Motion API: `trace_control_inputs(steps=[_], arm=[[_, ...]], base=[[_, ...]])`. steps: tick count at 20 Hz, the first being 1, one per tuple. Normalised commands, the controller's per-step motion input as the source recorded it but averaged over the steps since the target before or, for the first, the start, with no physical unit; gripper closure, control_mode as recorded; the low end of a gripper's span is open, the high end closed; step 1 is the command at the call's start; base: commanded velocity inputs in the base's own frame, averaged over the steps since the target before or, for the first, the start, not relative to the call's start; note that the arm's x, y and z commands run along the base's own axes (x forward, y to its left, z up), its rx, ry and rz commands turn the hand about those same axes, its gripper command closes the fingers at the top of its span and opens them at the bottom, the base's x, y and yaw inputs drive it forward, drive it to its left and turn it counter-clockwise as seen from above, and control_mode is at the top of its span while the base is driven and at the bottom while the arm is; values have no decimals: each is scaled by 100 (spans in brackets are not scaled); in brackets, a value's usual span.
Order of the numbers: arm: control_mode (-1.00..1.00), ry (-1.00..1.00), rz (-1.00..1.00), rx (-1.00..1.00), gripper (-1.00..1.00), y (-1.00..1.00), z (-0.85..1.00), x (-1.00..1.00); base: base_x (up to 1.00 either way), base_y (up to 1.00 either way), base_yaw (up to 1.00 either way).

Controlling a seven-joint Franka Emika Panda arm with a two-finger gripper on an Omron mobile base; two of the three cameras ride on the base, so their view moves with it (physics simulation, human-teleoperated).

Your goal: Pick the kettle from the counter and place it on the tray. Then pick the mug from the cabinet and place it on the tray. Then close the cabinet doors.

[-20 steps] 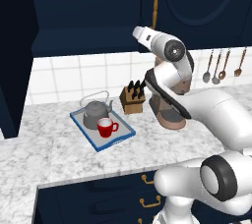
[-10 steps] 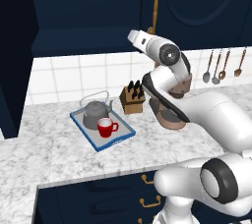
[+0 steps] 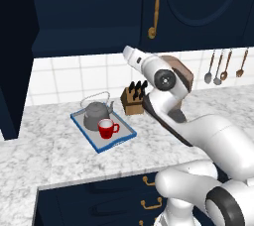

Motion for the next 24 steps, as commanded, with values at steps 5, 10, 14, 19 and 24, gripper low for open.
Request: trace_control_inputs(steps=[5, 10, 14, 19, 24], arm=[[-100, 5, -4, -5, -100, 9, 50, -44], [-100, 4, -25, -18, -100, 38, -2, -66], [-100, 2, -22, -23, -100, 44, -26, -34], [-100, 0, 0, -4, -100, 1, -21, -18], [-100, -6, -6, -3, -100, 15, -18, -35]], base=[[0, 0, 0], [0, 0, 0], [0, 0, 0], [0, 0, 0], [0, 0, 0]])
